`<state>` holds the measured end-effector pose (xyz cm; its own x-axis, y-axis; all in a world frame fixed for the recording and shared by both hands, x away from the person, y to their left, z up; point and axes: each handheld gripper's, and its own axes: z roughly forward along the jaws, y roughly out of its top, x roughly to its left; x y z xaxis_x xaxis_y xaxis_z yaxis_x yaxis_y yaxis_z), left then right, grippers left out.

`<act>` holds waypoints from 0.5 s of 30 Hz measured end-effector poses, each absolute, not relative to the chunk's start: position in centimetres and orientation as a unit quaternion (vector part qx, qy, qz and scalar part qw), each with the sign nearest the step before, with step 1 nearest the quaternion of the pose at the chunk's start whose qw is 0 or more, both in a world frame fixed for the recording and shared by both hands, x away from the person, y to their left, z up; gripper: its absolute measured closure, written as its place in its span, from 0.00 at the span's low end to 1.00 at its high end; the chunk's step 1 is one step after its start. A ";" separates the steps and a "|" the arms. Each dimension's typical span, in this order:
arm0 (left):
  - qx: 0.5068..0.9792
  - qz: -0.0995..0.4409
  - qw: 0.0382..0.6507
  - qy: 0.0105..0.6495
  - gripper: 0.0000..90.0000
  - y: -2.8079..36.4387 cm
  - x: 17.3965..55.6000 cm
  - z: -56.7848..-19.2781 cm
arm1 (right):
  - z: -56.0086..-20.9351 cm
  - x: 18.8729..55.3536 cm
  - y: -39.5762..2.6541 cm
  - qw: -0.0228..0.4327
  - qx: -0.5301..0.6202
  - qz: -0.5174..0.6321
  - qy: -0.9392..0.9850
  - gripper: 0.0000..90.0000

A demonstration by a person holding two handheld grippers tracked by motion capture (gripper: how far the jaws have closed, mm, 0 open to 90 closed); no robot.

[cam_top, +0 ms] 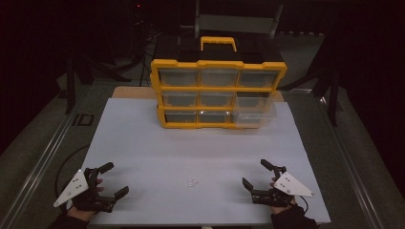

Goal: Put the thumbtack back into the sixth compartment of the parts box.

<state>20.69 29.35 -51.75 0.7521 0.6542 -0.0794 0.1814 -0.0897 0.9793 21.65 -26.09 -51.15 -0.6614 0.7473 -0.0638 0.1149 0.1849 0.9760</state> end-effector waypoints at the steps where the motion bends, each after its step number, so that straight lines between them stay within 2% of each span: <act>1: 0.712 0.195 0.608 0.293 0.00 29.4 20.7 -51.7 | -51.2 21.6 -26.0 0.280 0.302 0.563 0.717 0.11; 15: 0.715 0.191 0.605 0.293 0.00 29.4 20.6 -51.9 | -51.0 21.7 -25.9 0.276 0.298 0.567 0.716 0.11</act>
<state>20.60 29.43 -51.87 0.7547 0.6509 -0.0819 0.1882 -0.0952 0.9775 21.70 -25.93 -50.97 -0.6693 0.7407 -0.0575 0.1138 0.1787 0.9773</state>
